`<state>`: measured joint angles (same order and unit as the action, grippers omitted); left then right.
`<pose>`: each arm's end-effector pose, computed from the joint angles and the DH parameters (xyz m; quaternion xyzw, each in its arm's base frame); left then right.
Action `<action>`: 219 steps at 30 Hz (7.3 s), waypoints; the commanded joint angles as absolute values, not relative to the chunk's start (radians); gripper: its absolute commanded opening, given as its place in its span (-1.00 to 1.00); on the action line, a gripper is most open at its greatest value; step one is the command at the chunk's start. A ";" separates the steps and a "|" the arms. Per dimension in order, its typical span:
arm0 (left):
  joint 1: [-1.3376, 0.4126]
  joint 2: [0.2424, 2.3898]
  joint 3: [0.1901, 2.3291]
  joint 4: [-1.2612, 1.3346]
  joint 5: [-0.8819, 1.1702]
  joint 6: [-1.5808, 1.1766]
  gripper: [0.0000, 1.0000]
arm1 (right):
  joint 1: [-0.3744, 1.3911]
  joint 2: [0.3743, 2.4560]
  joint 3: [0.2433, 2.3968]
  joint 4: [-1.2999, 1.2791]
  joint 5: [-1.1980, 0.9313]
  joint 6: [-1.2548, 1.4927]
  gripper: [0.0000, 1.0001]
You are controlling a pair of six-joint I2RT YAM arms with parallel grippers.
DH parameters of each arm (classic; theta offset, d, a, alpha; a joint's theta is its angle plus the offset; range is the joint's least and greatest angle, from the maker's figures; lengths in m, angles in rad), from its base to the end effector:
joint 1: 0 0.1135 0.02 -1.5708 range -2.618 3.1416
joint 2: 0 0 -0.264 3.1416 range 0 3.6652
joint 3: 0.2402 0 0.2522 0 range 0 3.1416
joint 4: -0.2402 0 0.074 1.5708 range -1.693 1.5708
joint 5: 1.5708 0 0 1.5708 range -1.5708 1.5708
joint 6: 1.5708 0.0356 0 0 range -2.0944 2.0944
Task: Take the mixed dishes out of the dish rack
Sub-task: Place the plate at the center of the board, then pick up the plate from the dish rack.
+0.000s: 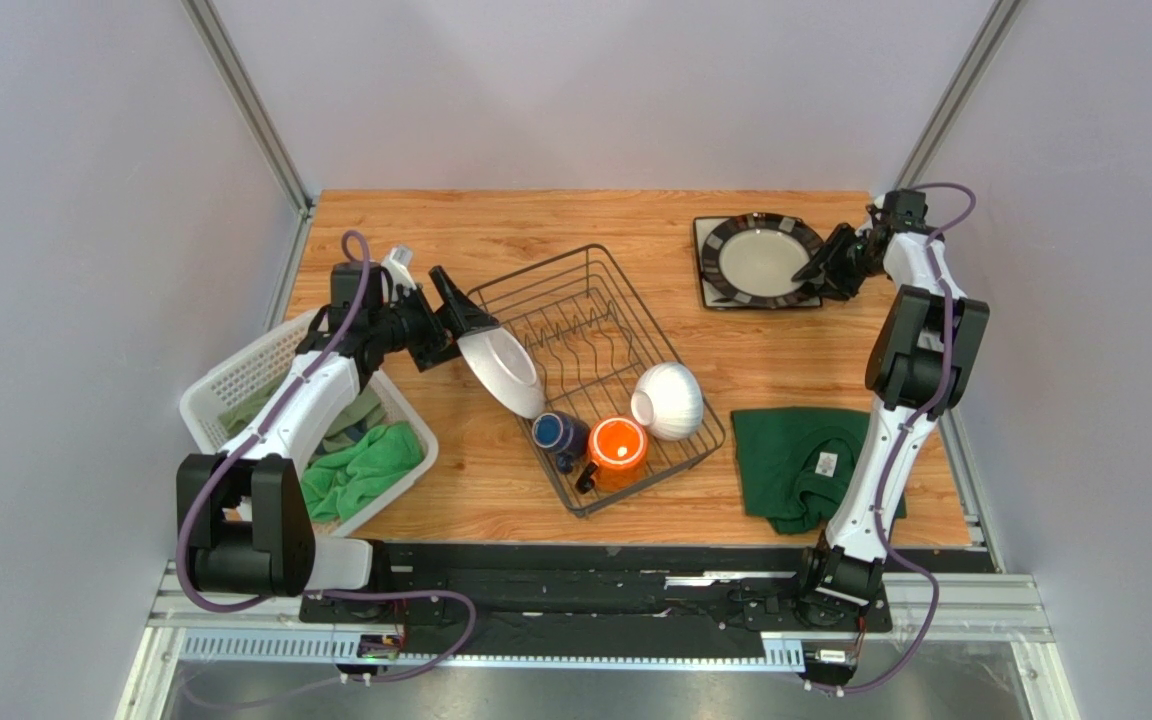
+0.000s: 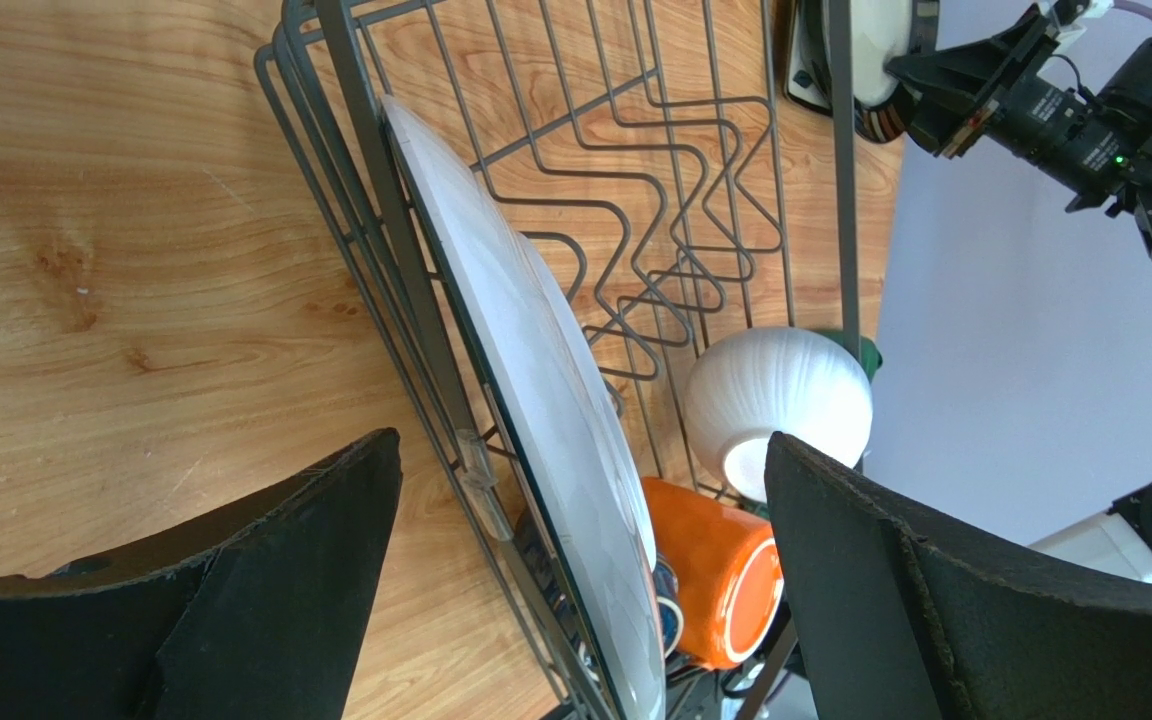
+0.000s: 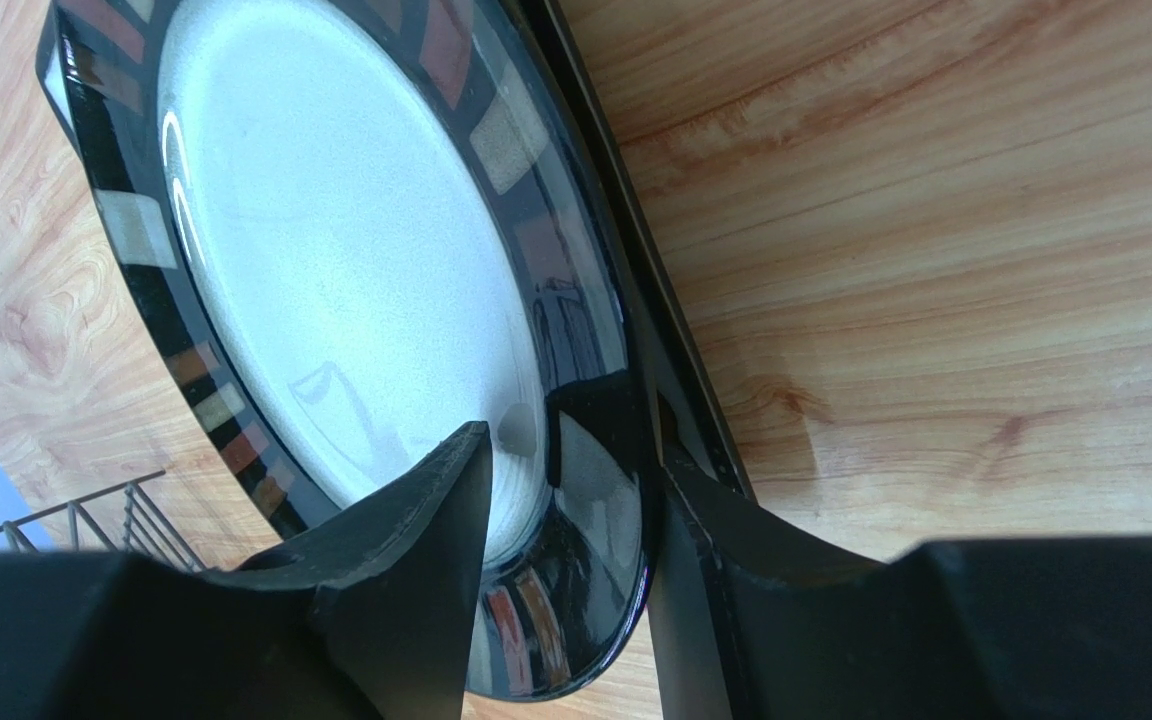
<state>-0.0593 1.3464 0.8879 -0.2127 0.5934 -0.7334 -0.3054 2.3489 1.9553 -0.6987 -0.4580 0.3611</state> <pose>0.2868 -0.0370 0.2519 -0.1648 0.8548 -0.4034 0.2819 0.4848 -0.1363 0.1690 0.2587 0.9117 0.2269 0.2246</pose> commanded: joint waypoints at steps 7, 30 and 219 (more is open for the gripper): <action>-0.061 1.316 0.879 -0.176 0.603 -0.730 0.98 | -0.319 2.303 2.011 -0.753 -0.410 0.307 -0.09; -0.061 1.324 0.884 -0.176 0.618 -0.756 0.97 | -0.298 2.237 2.039 -0.836 -0.345 0.238 -0.10; -1.083 1.134 0.841 0.284 -0.471 1.098 -1.00 | 0.169 1.864 2.052 -1.028 -1.089 0.101 0.33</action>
